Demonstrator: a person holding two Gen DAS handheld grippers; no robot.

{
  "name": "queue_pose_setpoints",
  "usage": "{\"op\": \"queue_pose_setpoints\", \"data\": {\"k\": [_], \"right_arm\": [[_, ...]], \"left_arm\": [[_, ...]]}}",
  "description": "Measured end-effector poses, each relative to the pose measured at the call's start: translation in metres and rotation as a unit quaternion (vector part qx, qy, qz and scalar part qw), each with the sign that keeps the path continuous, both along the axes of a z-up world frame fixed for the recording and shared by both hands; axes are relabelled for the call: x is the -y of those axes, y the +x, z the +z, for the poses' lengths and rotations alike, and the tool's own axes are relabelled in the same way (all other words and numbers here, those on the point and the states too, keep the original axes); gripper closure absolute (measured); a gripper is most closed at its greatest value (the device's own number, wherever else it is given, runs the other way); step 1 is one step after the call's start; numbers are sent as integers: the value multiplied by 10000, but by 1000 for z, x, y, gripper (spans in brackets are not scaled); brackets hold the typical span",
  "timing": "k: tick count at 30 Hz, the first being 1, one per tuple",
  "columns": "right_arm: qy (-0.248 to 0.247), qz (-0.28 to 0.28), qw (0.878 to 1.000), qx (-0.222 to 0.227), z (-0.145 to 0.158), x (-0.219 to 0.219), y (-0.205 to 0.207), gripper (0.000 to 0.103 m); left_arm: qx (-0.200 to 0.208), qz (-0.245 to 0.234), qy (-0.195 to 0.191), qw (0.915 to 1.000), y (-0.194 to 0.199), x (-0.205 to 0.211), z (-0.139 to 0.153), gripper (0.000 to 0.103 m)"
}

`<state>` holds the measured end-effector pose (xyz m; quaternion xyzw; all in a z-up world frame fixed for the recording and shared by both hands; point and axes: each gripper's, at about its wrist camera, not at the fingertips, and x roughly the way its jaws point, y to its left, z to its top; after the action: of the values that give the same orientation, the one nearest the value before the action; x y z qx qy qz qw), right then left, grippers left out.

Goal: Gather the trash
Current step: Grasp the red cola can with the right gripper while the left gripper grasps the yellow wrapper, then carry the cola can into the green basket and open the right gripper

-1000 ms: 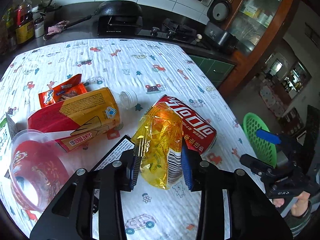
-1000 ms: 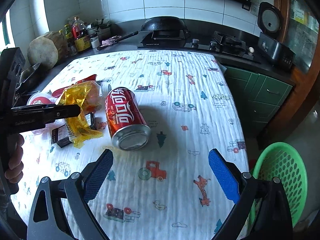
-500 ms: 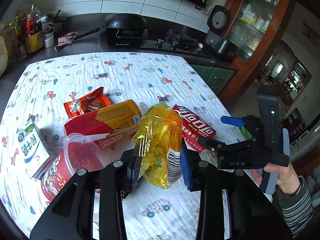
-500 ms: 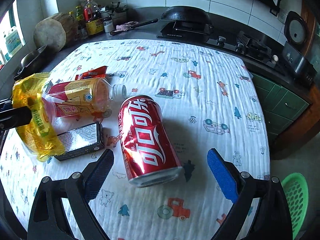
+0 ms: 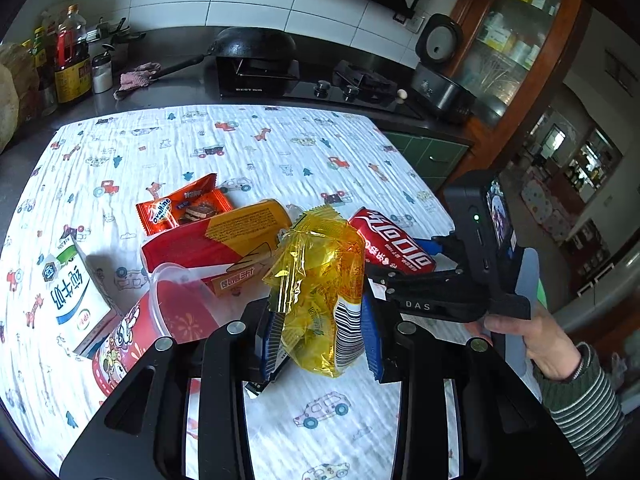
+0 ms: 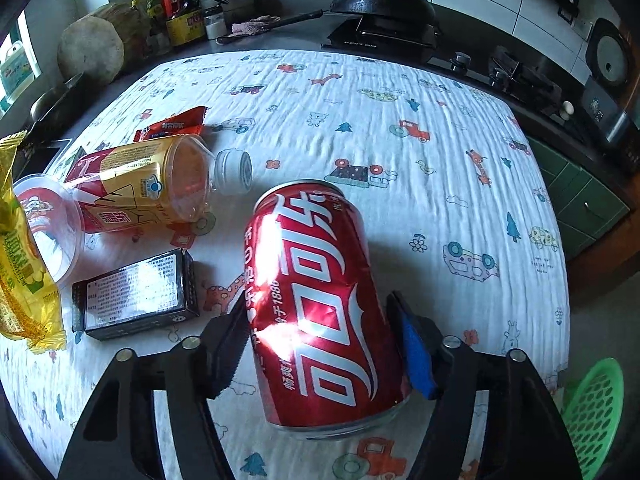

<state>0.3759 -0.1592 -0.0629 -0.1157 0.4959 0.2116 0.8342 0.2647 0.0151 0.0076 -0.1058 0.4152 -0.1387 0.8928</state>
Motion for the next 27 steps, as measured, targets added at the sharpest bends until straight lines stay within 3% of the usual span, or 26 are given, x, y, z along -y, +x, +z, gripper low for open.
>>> {"op": "queue_pose_setpoints", "data": {"k": [12, 20, 27], "right_arm": [[268, -500, 9982, 185, 30, 48, -37, 40], [329, -1142, 9925, 288, 41, 123, -64, 40], [194, -1944, 9800, 387, 48, 207, -81, 40]], "left_arm": [[36, -338, -69, 9994, -4, 33, 4, 69], [36, -794, -108, 9968, -6, 81, 6, 70], [45, -1239, -89, 9922, -8, 131, 11, 70]]}}
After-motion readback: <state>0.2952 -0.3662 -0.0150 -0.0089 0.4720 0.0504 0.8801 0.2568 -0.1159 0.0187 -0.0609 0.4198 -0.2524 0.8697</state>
